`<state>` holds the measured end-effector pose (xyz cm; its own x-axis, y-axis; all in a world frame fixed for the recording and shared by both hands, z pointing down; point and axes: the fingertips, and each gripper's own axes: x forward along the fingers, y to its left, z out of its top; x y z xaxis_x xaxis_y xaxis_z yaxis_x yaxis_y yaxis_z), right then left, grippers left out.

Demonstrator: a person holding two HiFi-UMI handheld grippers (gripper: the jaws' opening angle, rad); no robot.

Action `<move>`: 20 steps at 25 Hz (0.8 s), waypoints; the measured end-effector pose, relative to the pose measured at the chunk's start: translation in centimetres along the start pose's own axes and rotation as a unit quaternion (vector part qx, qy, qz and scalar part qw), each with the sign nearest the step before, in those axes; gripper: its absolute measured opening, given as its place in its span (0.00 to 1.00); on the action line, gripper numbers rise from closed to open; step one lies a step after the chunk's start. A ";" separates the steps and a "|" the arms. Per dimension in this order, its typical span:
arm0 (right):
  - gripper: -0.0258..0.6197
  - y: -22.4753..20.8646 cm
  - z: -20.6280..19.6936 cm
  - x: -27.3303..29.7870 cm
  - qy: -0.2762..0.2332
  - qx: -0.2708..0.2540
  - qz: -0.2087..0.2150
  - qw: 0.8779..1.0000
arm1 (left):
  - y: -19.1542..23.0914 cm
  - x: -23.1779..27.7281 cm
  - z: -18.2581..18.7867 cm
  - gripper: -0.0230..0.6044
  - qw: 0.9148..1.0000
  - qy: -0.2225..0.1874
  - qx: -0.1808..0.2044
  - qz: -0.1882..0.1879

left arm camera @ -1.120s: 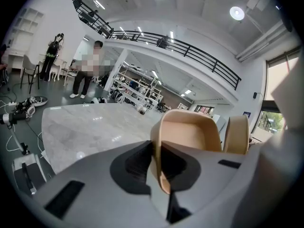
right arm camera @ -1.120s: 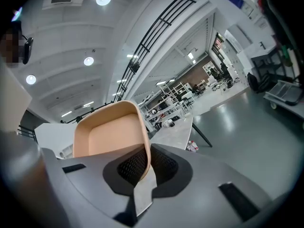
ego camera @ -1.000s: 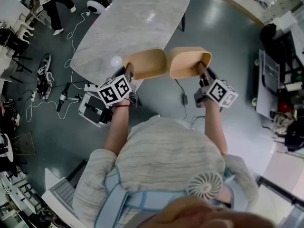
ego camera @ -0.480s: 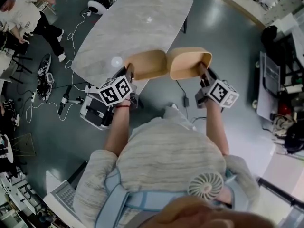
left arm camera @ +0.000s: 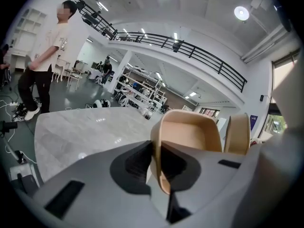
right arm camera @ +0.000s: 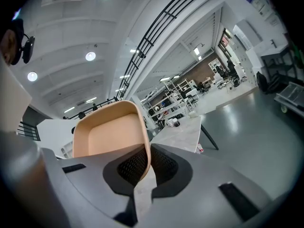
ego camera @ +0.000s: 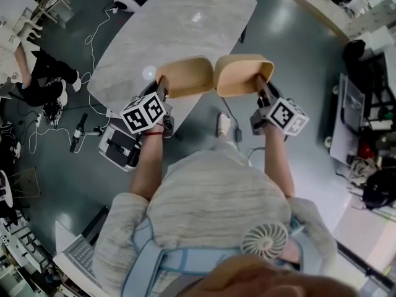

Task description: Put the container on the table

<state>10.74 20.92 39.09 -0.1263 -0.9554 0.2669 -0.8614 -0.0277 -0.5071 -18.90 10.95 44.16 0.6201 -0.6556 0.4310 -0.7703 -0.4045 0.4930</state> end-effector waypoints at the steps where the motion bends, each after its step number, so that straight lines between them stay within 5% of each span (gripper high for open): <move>1: 0.07 -0.4 0.3 0.7 0.002 0.004 0.002 1.000 | 0.1 0.6 0.2 0.09 1.000 0.000 -0.004 0.003; 4: 0.07 -1.9 1.2 2.9 0.001 0.031 0.017 0.999 | 0.0 2.8 1.1 0.09 1.000 -0.003 -0.010 0.009; 8: 0.07 -3.3 3.7 5.5 0.013 -0.005 0.013 1.000 | 0.0 5.5 2.5 0.09 1.000 -0.011 -0.017 0.023; 20: 0.07 -9.8 10.3 13.2 0.043 -0.005 0.041 0.998 | -3.3 14.4 6.6 0.09 0.998 -0.021 -0.027 0.059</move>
<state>22.56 5.54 39.17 -0.2391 -0.9252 0.2946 -0.8506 0.0533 -0.5231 -8.44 -1.39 43.74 0.5174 -0.7232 0.4575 -0.8280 -0.2880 0.4810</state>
